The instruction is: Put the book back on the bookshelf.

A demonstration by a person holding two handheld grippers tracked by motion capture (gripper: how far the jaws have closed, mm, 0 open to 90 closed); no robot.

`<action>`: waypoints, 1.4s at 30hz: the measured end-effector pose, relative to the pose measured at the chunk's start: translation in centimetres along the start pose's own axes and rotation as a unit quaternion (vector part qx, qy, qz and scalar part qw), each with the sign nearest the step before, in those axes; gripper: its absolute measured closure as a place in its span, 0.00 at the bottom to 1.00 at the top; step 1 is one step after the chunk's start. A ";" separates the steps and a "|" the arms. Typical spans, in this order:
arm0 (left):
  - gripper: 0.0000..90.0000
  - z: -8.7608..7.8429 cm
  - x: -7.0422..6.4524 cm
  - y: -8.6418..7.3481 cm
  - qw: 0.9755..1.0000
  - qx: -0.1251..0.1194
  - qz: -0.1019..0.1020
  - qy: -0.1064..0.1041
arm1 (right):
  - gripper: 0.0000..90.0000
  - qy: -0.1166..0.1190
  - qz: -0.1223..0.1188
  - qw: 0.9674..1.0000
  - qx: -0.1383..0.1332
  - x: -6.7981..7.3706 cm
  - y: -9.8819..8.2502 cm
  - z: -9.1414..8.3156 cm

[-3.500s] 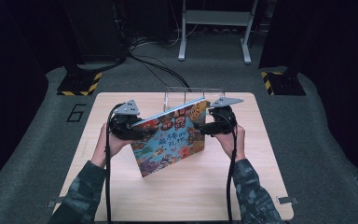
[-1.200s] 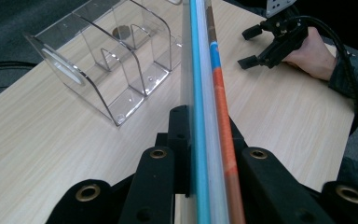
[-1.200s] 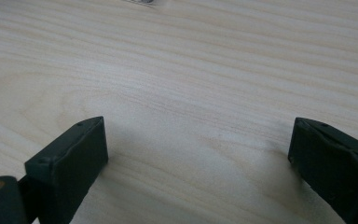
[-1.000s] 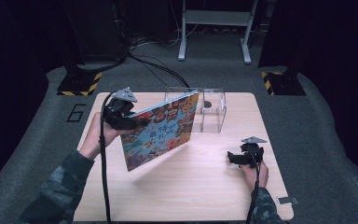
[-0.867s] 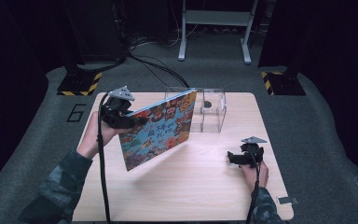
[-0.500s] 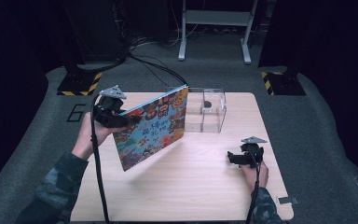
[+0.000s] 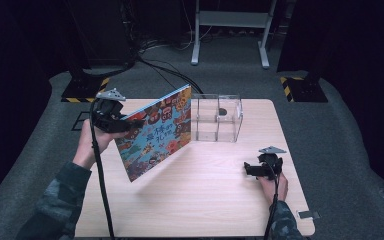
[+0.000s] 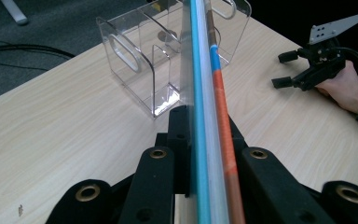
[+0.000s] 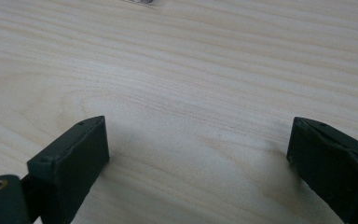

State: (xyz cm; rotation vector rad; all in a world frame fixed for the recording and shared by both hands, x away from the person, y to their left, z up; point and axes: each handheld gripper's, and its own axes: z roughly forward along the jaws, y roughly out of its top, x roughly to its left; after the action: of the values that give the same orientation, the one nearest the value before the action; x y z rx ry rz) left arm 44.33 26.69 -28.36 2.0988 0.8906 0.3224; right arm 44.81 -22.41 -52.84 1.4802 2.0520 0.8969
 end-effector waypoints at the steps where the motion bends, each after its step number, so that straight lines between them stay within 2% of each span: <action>1: 0.90 0.1 0.1 0.1 1.000 -0.002 -0.007 -0.003 | 0.06 0.000 0.000 1.000 0.000 0.0 0.0 0.0; 8: 0.90 1.0 0.4 0.7 1.000 -0.004 -0.014 0.004 | 0.06 0.000 0.000 1.000 -0.002 0.0 0.0 0.0; 10: 0.90 1.2 0.5 1.0 1.000 -0.002 -0.020 0.003 | 0.06 0.000 0.000 1.000 -0.003 0.0 0.0 0.0; 11: 0.90 1.4 0.5 1.1 1.000 -0.009 -0.026 0.005 | 0.06 0.000 0.000 1.000 -0.003 0.0 0.0 0.0; 12: 0.90 1.4 0.7 1.2 1.000 -0.006 -0.023 0.006 | 0.06 0.000 0.000 1.000 -0.003 0.0 0.0 0.0; 17: 0.90 1.9 1.0 1.7 0.999 -0.013 -0.037 0.011 | 0.06 0.000 0.001 1.000 -0.003 0.0 0.0 0.0; 18: 0.90 1.9 1.1 1.8 0.999 -0.011 -0.033 0.011 | 0.06 0.000 0.001 1.000 -0.003 0.0 0.0 0.0; 22: 0.90 2.2 0.9 2.2 0.999 -0.020 -0.040 0.015 | 0.06 0.000 0.001 1.000 -0.003 0.0 0.0 0.0; 23: 0.90 2.2 1.0 2.3 0.999 -0.016 -0.035 0.015 | 0.06 0.000 0.001 1.000 -0.003 0.0 0.0 0.0; 24: 0.90 2.3 0.9 2.4 0.998 -0.027 -0.045 0.015 | 0.07 0.000 0.002 1.000 -0.003 0.0 0.0 0.0; 29: 0.89 2.5 1.2 2.9 0.998 -0.036 -0.049 0.018 | 0.07 0.000 0.002 1.000 -0.004 0.0 0.0 0.0; 31: 0.89 2.7 1.2 3.2 0.998 -0.029 -0.046 0.022 | 0.07 0.000 0.002 1.000 -0.004 0.0 0.0 0.0; 33: 0.89 3.3 1.3 3.1 0.999 -0.012 -0.039 0.025 | 0.07 0.000 0.003 1.000 -0.003 0.0 0.0 0.0; 37: 0.89 3.4 1.6 3.0 0.998 -0.031 -0.054 0.029 | 0.07 0.000 0.002 1.000 -0.004 0.0 0.0 0.0; 42: 0.89 3.2 1.6 3.7 0.997 -0.038 -0.051 0.032 | 0.07 0.002 0.003 1.000 -0.003 0.0 0.0 -0.1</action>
State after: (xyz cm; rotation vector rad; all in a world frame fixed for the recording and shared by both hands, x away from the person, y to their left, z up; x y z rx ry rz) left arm 48.86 24.33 -27.71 1.9745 1.0041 0.3656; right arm 44.78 -22.41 -52.79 1.4833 2.0459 0.9088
